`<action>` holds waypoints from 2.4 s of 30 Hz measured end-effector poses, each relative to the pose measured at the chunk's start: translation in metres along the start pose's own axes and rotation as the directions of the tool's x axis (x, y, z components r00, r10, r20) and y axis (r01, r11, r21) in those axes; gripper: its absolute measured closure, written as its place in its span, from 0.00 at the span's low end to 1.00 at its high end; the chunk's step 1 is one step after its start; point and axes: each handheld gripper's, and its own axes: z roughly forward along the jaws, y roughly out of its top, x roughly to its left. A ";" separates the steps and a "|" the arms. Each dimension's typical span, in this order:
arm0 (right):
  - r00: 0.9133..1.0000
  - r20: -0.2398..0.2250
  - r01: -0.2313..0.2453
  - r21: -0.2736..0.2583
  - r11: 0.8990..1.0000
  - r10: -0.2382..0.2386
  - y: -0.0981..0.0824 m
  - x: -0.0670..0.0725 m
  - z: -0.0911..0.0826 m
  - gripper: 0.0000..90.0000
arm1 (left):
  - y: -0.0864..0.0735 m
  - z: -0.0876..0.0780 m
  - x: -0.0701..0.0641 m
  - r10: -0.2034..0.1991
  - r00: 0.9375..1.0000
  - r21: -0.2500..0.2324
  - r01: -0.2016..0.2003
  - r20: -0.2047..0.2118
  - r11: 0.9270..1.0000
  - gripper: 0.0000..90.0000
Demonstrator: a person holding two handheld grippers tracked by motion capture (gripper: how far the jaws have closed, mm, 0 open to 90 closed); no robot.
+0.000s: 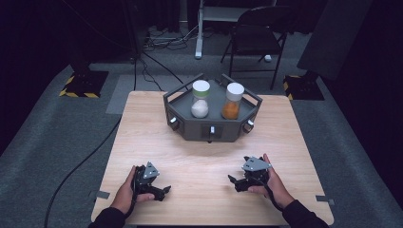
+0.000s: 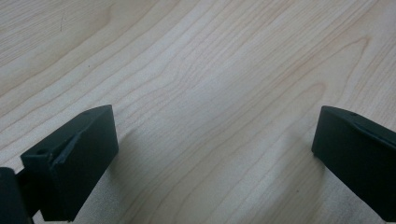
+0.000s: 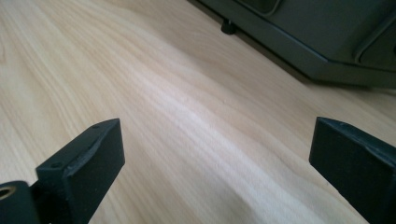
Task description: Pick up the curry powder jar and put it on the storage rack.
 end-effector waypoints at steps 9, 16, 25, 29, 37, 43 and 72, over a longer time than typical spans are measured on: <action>0.999 -0.031 -0.014 0.027 1.000 0.015 -0.018 -0.020 -0.015 0.03 | 0.000 0.000 0.000 0.000 1.000 0.000 0.000 0.002 1.000 0.00; 0.998 -0.020 -0.060 0.051 0.997 0.061 -0.028 -0.029 -0.021 0.03 | 0.000 0.000 0.000 0.000 1.000 0.000 0.000 0.002 1.000 0.00; 0.997 -0.041 -0.065 0.088 0.994 0.069 -0.033 -0.037 -0.022 0.03 | 0.000 0.000 0.000 0.000 1.000 0.000 0.000 0.002 1.000 0.00; 0.996 -0.055 -0.059 0.105 0.993 0.065 -0.035 -0.040 -0.021 0.03 | 0.000 0.000 0.000 0.000 1.000 0.000 0.000 0.002 1.000 0.00; 0.988 -0.094 -0.113 0.128 0.985 0.125 -0.038 -0.054 -0.021 0.00 | 0.000 0.000 0.000 0.000 1.000 0.000 0.000 0.002 1.000 0.00; 0.988 -0.096 -0.111 0.128 0.986 0.124 -0.040 -0.056 -0.022 0.00 | 0.000 0.000 0.000 0.000 1.000 0.000 0.000 0.002 1.000 0.00; 0.987 -0.099 -0.110 0.129 0.986 0.124 -0.040 -0.058 -0.022 0.00 | 0.000 0.000 0.000 -0.001 1.000 0.001 0.001 0.001 1.000 0.00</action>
